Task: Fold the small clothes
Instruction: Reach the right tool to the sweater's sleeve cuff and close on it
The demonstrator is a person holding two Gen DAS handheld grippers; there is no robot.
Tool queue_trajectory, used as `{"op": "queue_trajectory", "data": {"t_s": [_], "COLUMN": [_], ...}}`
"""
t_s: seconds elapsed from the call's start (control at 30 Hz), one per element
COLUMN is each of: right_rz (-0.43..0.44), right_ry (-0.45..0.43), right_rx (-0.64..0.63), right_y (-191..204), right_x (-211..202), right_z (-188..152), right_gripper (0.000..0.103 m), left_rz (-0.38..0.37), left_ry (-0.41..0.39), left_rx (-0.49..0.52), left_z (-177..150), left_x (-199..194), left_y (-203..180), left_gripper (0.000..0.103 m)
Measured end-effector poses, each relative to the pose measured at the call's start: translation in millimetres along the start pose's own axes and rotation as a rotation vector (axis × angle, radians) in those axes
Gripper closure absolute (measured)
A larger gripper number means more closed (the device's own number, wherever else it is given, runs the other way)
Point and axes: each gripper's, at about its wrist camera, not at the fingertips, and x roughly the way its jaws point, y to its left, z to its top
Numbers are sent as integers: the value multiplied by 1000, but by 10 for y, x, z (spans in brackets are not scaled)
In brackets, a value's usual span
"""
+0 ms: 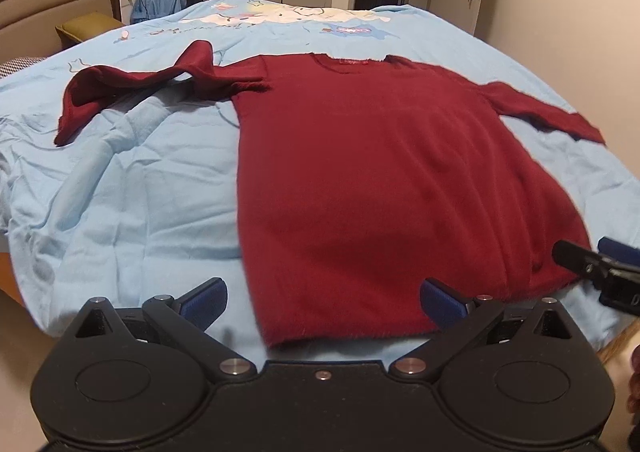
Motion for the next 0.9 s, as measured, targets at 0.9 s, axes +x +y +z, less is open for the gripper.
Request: {"op": "queue_trajectory", "data": {"t_s": [0.9], "right_rz": [-266], "right_ry": [-81], "right_rx": [136], "right_y": [-1282], "right_x": [632], "right_z": [921], "right_gripper": [0], "left_rz": [18], "left_ry": [-56], "left_rx": [51], "left_z": [1559], "left_x": [1341], "left_y": [-724], "left_gripper": [1]}}
